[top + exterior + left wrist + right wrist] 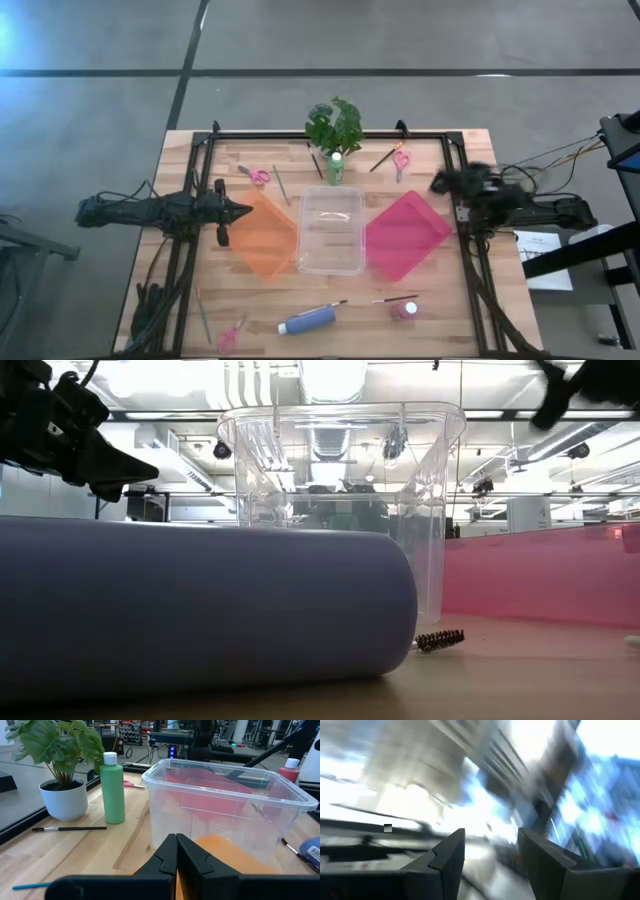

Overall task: Pick & Place Paint Supplies
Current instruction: Put the pink paint bottle into the transparent bin

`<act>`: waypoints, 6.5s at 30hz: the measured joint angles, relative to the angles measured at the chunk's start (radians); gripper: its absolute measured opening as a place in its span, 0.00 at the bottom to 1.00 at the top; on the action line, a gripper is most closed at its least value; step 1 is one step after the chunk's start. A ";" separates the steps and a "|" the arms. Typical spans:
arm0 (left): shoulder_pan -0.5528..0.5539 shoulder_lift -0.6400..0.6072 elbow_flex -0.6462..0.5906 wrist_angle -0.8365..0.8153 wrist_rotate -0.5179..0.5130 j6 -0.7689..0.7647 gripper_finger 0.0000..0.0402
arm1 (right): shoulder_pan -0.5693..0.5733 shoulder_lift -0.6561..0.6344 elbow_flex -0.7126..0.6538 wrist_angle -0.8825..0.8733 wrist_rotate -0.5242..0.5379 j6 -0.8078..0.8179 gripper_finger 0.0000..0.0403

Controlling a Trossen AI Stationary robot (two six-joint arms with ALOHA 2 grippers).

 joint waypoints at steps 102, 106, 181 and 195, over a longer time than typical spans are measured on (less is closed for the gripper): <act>-0.011 0.896 1.192 -0.354 -0.090 0.202 0.58 | 0.867 1.584 1.882 -2.554 -0.031 0.163 0.44; -0.021 0.896 1.132 -0.247 -0.058 0.215 0.58 | 0.869 1.518 1.782 -2.451 -0.031 0.155 0.44; -0.051 0.895 1.028 -0.091 -0.021 0.200 0.58 | 0.824 1.439 1.428 -2.210 -0.142 0.176 0.73; -0.051 0.895 1.028 -0.107 -0.021 0.197 0.58 | 0.823 1.439 1.381 -2.159 -0.142 0.167 0.73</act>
